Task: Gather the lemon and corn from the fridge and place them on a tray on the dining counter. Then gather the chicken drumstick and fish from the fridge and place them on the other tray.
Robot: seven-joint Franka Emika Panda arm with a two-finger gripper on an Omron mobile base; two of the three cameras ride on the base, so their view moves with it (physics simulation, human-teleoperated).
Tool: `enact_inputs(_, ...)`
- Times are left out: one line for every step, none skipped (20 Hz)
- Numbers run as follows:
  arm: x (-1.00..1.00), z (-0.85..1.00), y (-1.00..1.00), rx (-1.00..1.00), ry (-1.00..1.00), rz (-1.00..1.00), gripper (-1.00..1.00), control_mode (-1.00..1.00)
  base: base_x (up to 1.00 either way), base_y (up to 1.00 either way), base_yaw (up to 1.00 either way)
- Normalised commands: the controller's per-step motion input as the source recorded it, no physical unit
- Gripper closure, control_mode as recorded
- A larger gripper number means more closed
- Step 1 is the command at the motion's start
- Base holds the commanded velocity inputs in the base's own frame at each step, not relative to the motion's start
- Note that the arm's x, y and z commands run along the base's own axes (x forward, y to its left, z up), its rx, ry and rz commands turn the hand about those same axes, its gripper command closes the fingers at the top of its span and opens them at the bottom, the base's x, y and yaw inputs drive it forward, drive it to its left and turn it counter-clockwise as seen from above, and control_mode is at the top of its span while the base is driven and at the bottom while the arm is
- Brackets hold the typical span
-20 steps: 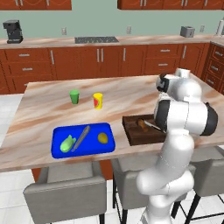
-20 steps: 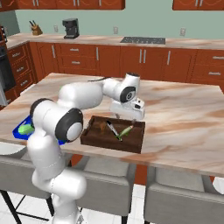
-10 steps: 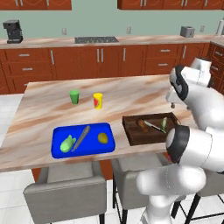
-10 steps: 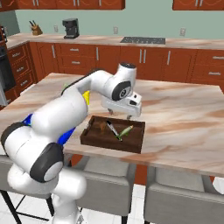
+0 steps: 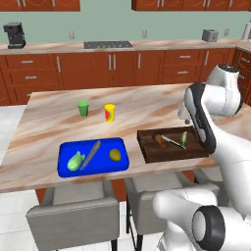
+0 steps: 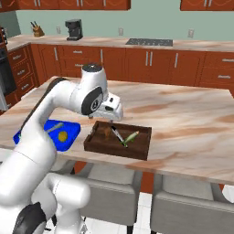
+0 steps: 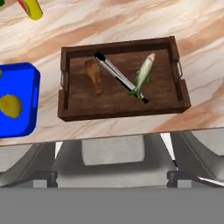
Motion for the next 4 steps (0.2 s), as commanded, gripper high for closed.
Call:
enact_inputs(-0.67, 0.41, 0.64, -0.09, -0.2, 0.0, -1.0, -1.0, 0.0, 0.0, 0.0)
enact_inputs(-0.69, 0.41, 0.61, -0.08, -0.22, 0.0, -1.0, -1.0, 0.0, 0.0, 0.0)
enact_inputs(-0.68, 0.38, 0.61, -0.08, -0.22, 0.0, -1.0, -1.0, 0.0, 0.0, 0.0)
enact_inputs(-0.7, 0.39, 0.57, -0.07, -0.23, 0.0, -1.0, -1.0, 0.0, 0.0, 0.0)
